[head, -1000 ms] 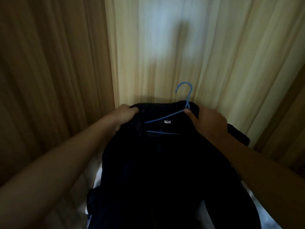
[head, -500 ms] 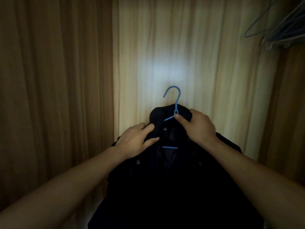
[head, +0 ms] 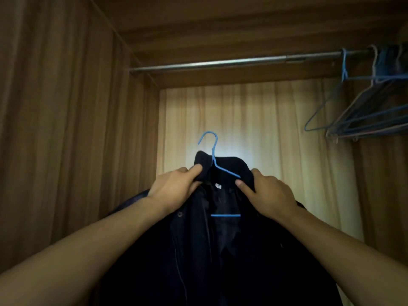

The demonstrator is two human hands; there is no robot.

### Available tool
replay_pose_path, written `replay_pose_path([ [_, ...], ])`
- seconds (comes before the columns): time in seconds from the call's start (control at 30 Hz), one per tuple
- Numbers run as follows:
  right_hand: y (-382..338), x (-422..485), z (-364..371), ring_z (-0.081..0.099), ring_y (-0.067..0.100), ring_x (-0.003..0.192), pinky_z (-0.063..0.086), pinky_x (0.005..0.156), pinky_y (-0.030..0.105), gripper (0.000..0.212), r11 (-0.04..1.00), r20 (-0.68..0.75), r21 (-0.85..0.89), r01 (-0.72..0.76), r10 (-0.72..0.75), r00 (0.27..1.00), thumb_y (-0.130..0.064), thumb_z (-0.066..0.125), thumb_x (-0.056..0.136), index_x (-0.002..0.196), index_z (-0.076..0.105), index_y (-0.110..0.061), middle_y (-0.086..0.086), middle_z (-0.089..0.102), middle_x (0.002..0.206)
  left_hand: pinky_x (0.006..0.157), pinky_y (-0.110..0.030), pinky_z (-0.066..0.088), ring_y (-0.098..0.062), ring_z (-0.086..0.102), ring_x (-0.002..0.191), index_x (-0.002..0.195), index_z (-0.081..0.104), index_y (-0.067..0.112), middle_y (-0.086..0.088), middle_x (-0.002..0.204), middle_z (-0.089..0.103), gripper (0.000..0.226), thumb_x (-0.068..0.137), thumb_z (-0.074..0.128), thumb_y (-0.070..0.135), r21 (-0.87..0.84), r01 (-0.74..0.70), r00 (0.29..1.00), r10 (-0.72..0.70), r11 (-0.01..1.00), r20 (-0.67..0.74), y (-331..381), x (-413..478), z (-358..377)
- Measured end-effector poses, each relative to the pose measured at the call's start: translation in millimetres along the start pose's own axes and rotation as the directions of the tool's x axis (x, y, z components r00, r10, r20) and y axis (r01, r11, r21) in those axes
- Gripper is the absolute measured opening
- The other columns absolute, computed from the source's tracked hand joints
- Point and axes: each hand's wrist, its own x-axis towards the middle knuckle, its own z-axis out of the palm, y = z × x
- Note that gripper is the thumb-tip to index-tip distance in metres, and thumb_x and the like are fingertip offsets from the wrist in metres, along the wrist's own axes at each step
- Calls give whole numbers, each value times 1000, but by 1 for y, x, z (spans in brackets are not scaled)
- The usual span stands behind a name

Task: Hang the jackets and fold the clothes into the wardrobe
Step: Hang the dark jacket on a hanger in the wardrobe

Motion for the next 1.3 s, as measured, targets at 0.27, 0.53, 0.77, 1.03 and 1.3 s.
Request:
replay_pose_path([
  [0.27,-4,67,-22,66,37,81,44,60,37,49,991,-234,104,-83,105,966,-64,40,100,104,55,-18,9,68,84,77,-39,49,-32,60,101,124,31,34,-4,112,52,41,96,37,64,184,-106,994,106,977,12,-13,28,-50],
  [0.53,-15,143,-23,65,39,95,42,66,37,44,968,-249,242,-73,134,959,-60,46,100,111,60,-19,14,70,100,74,-42,52,-34,65,99,135,31,38,-6,122,51,38,102,35,56,420,-20,997,-15,907,79,-60,65,-103],
  [0.77,-25,230,-6,63,37,98,43,70,36,42,886,-205,454,-95,207,957,-56,48,101,112,63,-18,12,69,106,80,-41,51,-35,61,105,134,37,40,-8,116,53,38,99,42,55,444,55,998,-41,894,-40,-88,113,-140],
  [1.03,-35,282,34,64,36,101,46,73,37,42,821,-146,564,-83,198,969,-53,48,103,122,65,-19,11,71,112,84,-41,51,-32,61,109,142,38,41,-5,123,55,44,100,43,50,464,59,998,-54,884,-25,-100,140,-149],
  [1.3,-93,327,21,62,38,107,43,76,38,50,810,-171,579,-94,233,957,-55,45,103,120,62,-11,19,66,118,72,-39,44,-35,61,106,136,44,34,-9,125,57,38,99,43,43,509,200,979,-150,837,-139,-116,139,-168],
])
